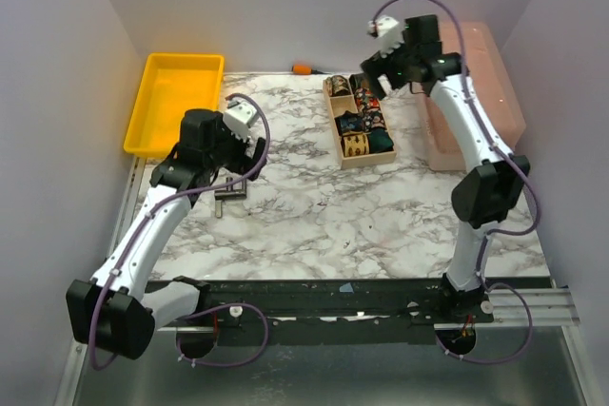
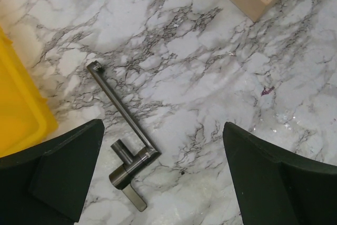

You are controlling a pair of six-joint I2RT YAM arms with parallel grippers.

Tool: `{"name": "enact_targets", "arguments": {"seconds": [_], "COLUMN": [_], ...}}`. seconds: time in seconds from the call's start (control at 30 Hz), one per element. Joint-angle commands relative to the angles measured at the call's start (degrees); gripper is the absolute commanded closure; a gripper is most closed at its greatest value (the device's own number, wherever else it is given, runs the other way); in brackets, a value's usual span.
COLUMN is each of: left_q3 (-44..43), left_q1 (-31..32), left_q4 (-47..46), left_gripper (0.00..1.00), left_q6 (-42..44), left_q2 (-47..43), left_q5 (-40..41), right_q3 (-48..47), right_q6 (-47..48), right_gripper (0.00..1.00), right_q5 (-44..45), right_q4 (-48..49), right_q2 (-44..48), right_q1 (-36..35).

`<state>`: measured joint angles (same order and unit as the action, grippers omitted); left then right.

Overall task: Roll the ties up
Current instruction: Reset both arms

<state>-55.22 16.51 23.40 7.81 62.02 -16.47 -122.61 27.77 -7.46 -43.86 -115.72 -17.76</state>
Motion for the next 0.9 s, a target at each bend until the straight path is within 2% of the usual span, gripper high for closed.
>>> {"name": "enact_targets", "arguments": {"seconds": [0.0,0.2,0.37,0.57,0.87], "left_q3": [-9.1,-16.6,-17.5,-14.5,-14.8], "left_q1": [-3.5,-6.9,-8.2,-8.5,-8.7], "left_q4": [8.5,11.5,13.3,13.3,13.3], "left_gripper": [0.02,0.02,0.02,0.02,0.02], "left_q6": [-2.2,-5.4,-7.5,-7.5,-9.3], "left_q2": [6.2,12.1,13.5,11.6,10.9], "left_q5": [2.6,0.5,0.5,1.8,3.4], "right_q3": [9.6,33.8,47.5,53.3,53.2], "right_q6": [-14.6,-16.7,-18.3,-18.4,-18.4], "right_gripper": [0.0,0.0,0.0,0.0,0.0], "right_q5": [-6.4,-8.4,-10.7,-10.9,-11.4], "right_q4": [-0.4,3.0,5.3,6.2,6.3], "right_q2": [8.6,23.8,33.5,38.3,39.4], "right_q1": [8.1,9.9,9.9,9.9,10.0]}}
